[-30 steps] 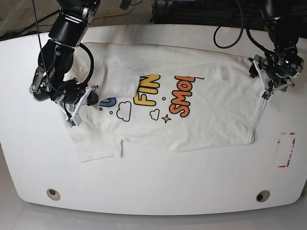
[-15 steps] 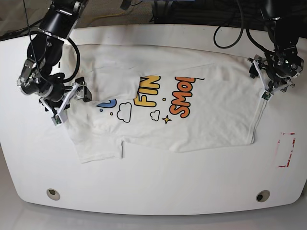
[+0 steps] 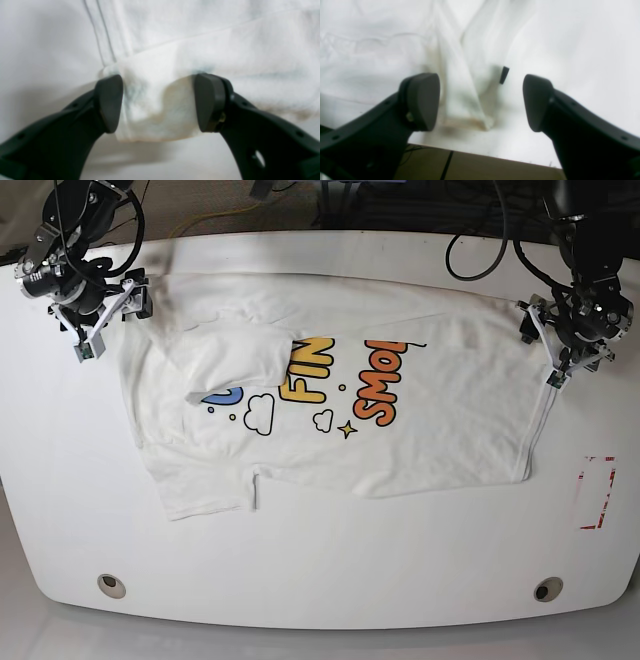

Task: Fold the T-shirt properly
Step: 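Pinch the shoulder edge with both grippers and pull it taut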

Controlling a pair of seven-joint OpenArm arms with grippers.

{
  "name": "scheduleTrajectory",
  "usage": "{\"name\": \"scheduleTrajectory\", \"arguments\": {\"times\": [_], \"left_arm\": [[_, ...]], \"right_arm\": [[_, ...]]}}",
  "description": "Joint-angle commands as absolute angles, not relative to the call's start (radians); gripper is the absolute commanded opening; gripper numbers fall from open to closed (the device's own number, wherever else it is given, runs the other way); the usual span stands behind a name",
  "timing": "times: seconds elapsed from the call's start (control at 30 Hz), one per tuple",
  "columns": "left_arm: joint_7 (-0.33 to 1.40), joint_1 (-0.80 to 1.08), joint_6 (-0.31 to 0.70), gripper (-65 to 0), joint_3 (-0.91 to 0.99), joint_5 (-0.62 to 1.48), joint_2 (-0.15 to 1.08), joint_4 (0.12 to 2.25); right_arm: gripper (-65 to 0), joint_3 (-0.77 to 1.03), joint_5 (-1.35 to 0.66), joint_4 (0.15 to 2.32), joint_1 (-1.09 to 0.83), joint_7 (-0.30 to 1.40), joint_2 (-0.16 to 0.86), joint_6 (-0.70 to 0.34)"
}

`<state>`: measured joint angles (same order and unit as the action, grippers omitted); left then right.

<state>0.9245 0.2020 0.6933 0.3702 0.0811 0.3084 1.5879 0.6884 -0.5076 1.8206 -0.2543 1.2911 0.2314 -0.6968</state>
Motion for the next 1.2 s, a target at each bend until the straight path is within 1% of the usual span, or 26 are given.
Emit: {"name": "scheduleTrajectory", "arguments": {"times": [0.0,0.37,0.47,0.6,0.83,0.9,1.03,1.17], "left_arm": [[0.977,0.239,0.698,-23.6,0.371,0.045,0.314,1.587],[0.974,0.317,0.698,-23.6,0.371,0.048,0.312,1.593],[0.974,0.344,0.698,-23.6,0.384,0.050,0.308,1.595],[0.978,0.397,0.698,-23.6,0.455,0.048,0.269,1.641],[0.978,0.506,0.698,-23.3,0.461,0.051,0.260,1.712],[0.978,0.519,0.698,-23.3,0.472,0.051,0.236,1.735],[1.001,0.527,0.698,-22.9,0.556,0.051,0.179,1.824],[1.055,0.529,0.698,-22.9,0.568,0.051,0.166,1.896]], "right_arm": [[-16.8,0.697,-0.530,1.836,-0.268,1.274,0.246,-0.698],[-17.0,0.694,-0.529,1.701,-0.274,1.260,0.243,-0.698],[-17.0,0.687,-0.535,1.704,-0.289,1.260,0.269,-0.698],[-17.0,0.650,-0.538,1.722,-0.309,1.264,0.302,-0.698],[-17.0,0.610,-0.538,1.791,-0.344,1.265,0.323,-0.698],[-17.0,0.608,-0.539,1.801,-0.354,1.265,0.338,-0.698],[-17.0,0.582,-0.539,1.804,-0.358,1.265,0.348,-0.698],[-17.0,0.576,-0.539,1.840,-0.361,1.265,0.348,-0.698]]}}
